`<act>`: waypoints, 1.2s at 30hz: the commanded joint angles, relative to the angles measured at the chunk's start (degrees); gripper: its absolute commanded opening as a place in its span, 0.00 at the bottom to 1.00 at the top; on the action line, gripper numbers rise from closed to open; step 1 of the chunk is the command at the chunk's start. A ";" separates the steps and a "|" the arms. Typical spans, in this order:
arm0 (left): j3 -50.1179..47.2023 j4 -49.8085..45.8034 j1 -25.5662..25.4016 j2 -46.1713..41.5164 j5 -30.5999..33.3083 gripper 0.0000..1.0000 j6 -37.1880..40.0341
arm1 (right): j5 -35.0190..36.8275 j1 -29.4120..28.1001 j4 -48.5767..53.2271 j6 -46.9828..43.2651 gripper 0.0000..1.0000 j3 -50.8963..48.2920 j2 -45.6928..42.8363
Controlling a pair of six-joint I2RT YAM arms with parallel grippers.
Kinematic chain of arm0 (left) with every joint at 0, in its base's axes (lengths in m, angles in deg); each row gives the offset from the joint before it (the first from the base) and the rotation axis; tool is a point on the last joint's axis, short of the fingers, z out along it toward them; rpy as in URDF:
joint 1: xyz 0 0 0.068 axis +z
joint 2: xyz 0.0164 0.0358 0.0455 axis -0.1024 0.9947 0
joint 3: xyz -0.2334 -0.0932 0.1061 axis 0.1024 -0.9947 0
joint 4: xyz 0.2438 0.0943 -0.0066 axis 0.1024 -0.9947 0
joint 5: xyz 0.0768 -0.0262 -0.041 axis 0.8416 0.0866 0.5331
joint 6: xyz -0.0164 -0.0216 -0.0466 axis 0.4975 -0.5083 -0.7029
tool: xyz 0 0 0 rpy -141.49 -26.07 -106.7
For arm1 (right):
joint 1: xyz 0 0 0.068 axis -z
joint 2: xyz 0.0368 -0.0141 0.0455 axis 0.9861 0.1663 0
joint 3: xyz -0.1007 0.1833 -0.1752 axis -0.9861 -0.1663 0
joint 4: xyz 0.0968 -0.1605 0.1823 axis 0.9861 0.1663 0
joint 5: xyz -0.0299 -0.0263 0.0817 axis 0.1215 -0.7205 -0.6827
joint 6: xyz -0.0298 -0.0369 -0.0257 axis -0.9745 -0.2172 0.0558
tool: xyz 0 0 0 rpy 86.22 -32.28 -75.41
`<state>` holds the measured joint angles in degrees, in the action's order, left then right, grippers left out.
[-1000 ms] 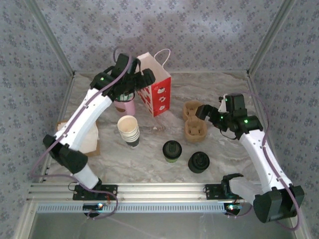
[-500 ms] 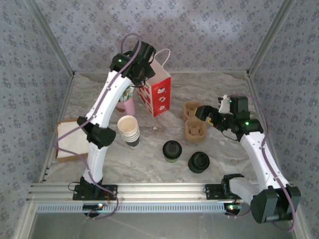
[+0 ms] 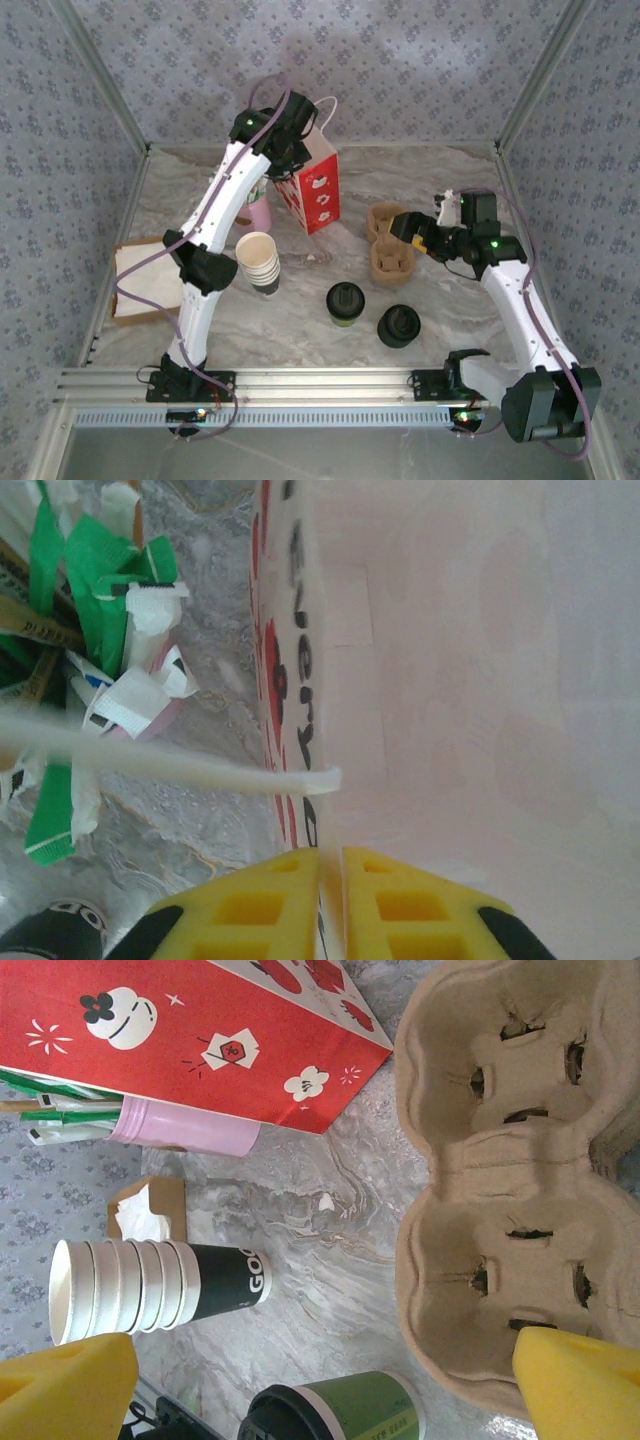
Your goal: Pack the takeout coffee
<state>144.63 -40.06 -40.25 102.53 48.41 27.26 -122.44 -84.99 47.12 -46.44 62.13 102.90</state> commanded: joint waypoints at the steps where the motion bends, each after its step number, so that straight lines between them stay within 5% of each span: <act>1: 1.61 -2.44 -0.71 0.15 -0.43 0.05 0.73 | -2.27 0.44 -0.17 -0.96 0.98 1.88 0.71; 22: -5.36 -7.67 -8.63 -8.68 3.16 0.00 4.75 | -0.10 0.43 3.18 -0.65 1.00 4.03 -0.21; 36: -31.25 7.17 -10.82 -24.67 0.56 0.00 10.19 | 4.72 -2.29 7.92 -4.02 1.00 6.01 0.73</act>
<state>116.63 -37.99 -50.89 82.46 49.61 34.91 -120.06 -86.04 52.28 -48.10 65.38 103.45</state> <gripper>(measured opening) 0.040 0.998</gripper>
